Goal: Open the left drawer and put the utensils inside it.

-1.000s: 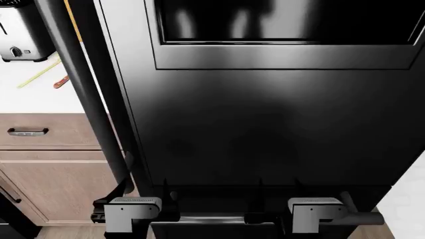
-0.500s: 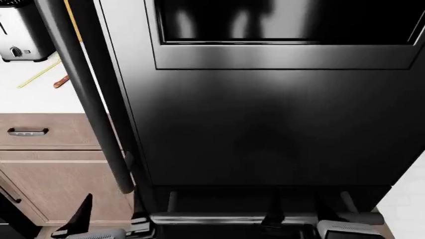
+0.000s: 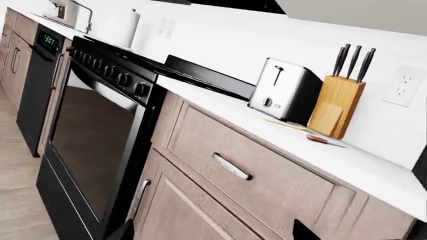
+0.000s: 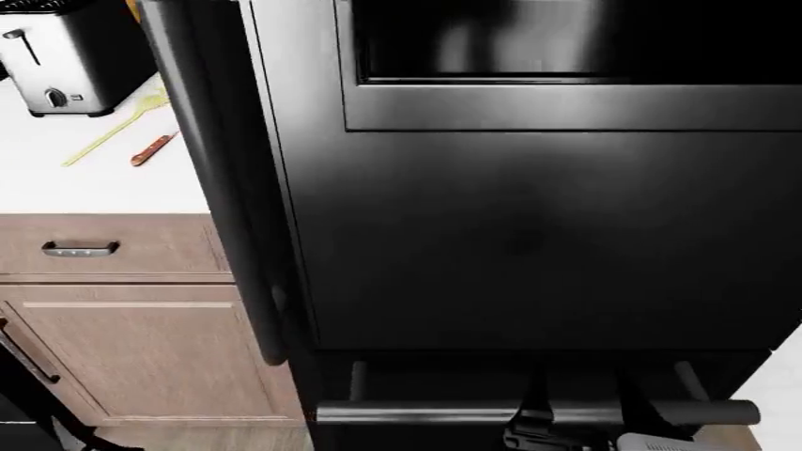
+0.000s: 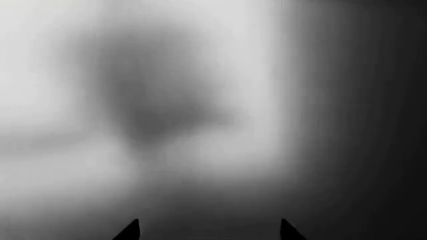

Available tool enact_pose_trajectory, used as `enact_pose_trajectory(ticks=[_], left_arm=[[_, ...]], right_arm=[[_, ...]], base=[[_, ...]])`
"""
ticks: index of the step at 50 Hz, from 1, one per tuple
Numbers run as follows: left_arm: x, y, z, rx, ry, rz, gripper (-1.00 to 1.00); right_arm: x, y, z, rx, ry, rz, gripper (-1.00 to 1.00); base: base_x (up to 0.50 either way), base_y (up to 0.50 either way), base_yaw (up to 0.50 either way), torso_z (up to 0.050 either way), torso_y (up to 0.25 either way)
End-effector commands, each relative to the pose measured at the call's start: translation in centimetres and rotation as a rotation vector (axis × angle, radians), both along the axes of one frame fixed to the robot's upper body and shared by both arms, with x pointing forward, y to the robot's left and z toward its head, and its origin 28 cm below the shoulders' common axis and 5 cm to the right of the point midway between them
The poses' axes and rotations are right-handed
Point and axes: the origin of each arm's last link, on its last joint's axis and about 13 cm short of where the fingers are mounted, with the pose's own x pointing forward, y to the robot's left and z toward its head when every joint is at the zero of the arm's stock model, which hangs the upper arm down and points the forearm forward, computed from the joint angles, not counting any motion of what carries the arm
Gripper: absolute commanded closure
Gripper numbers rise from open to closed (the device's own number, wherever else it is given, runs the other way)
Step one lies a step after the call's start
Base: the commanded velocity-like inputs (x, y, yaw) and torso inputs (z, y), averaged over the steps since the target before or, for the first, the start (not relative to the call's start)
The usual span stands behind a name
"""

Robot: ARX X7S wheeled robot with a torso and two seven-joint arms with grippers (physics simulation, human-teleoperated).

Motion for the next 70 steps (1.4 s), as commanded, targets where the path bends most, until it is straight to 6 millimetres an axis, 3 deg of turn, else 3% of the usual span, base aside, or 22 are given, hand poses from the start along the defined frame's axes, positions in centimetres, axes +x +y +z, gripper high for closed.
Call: enact_pose_trajectory(ticks=[1,70], left_arm=[[-0.50,0.57,-0.18,-0.034,0.007,0.099,-1.00],[-0.50,0.58,-0.20,-0.055,-0.001,0.075,-1.00]], right_arm=[[0.06,0.08,0.02,-0.028,-0.010,-0.027,-1.00],[-0.17,0.16,-0.02,-0.043,-0.020,0.001,-1.00]], base=[[0.00,0.50,0.00,0.000,0.000],[0.00,0.50,0.00,0.000,0.000]])
